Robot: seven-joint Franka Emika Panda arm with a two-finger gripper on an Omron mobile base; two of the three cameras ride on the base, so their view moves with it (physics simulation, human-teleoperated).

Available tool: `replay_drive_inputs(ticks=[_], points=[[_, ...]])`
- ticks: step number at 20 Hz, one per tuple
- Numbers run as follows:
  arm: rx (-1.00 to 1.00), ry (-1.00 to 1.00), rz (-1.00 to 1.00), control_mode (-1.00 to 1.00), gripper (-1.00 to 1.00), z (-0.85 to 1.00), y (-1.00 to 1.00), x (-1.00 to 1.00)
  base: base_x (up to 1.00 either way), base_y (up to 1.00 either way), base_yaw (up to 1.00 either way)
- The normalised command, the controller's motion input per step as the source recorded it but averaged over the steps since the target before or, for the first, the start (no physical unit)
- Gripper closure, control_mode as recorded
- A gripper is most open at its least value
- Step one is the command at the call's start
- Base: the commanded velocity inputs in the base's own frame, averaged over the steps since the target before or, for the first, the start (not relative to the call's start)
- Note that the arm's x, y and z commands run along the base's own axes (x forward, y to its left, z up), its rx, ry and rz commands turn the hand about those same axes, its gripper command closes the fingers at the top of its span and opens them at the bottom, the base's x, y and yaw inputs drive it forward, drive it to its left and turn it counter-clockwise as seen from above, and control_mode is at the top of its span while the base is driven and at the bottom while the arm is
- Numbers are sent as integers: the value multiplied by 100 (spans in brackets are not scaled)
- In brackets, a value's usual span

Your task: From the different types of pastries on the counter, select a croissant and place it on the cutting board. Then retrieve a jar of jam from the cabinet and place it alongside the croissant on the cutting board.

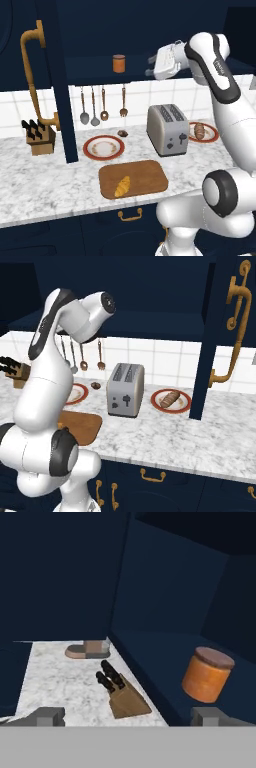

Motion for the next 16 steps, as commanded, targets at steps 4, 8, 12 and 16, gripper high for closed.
replay_drive_inputs(ticks=[4,8,12,16], points=[[0,0,0,-100,-100,0,13,20,0,0,0],[0,0,0,-100,-100,0,24,27,0,0,0],[0,0,0,-100,-100,0,21,30,0,0,0],[1,1,0,-100,-100,0,10,35,0,0,0]])
